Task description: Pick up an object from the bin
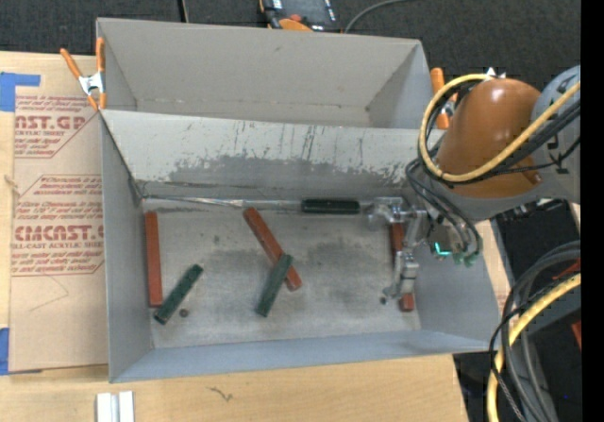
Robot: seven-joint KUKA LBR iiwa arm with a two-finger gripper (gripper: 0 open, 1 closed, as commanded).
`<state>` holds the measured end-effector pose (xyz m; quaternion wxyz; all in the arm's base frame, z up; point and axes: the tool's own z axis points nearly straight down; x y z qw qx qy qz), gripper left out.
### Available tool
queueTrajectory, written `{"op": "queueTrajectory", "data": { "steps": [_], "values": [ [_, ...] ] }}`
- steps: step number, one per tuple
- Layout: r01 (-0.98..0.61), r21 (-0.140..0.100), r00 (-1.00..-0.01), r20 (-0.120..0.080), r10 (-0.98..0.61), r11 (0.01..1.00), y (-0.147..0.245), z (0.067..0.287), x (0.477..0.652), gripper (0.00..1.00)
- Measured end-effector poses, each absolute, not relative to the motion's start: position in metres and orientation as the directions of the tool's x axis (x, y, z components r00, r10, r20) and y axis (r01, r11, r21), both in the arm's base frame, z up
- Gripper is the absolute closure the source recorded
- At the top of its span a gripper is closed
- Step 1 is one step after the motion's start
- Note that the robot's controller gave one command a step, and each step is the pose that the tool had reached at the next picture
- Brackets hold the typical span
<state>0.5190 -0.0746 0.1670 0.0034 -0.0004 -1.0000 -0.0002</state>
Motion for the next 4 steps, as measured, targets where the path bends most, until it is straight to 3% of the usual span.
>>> {"op": "queueTrajectory", "data": {
  "steps": [1,2,3,4],
  "values": [
    [-0.091,0.004,-0.996,-0.001,-0.091,0.996,0.045,0.111,0.553,0.00],
    [-0.244,0.002,-0.970,0.001,-0.244,0.970,0.075,0.069,0.513,0.00],
    [-0.244,0.001,-0.970,0.001,-0.244,0.970,0.074,0.070,0.514,1.00],
    [-0.210,-0.001,-0.978,-0.009,-0.210,0.978,0.071,0.206,0.508,1.00]
  ]
}}
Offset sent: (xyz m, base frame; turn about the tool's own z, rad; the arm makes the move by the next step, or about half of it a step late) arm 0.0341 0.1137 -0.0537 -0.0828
